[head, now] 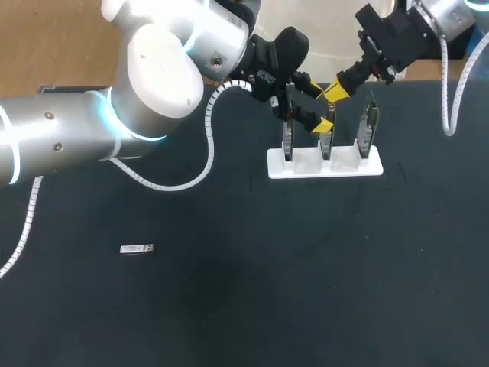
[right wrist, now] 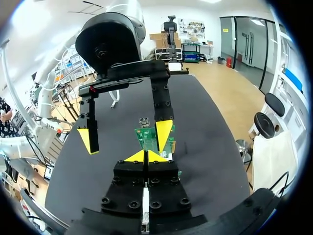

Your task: Pick up the optical module with the left hand, and insert it into the network port with the right hand.

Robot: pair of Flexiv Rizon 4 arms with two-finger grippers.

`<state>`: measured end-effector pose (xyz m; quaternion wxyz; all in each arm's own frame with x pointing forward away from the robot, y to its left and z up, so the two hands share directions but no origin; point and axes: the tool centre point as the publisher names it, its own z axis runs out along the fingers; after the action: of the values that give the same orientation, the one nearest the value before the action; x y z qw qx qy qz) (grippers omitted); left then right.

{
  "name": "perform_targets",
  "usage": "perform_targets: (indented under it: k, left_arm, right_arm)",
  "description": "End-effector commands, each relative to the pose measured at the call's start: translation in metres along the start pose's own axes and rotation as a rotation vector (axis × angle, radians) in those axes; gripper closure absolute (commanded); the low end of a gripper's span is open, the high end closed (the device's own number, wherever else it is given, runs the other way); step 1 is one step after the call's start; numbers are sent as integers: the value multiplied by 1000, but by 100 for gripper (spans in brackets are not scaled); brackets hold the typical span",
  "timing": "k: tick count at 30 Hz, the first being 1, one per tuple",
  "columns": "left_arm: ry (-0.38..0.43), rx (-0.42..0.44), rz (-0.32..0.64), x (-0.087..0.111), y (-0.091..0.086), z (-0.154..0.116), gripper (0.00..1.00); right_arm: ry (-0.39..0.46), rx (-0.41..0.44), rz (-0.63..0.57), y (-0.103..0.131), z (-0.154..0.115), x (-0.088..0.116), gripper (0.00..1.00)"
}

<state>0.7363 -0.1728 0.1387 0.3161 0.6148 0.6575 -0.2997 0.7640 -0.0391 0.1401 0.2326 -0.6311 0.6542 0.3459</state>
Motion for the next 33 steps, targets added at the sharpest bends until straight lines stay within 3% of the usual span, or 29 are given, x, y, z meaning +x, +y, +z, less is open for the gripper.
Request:
perform_targets:
  k: [1,6,12,20,33]
  left_arm:
    - [6,1,-2,-1,1,1,0]
    - [6,1,-2,-1,1,1,0]
    - [6,1,-2,-1,1,1,0]
    - [6,1,-2,-1,1,1,0]
    - [6,1,-2,-1,1,1,0]
  right_arm:
    - [-18,-3,-6,-1,2,4,100]
    - [-59,-3,-31,4,-12,-4,100]
    - [-147,8,-51,6,-48,-3,100]
    - [-151,-45,-70,8,-82,29,100]
    - [-136,-51,-62,14,-94,65,100]
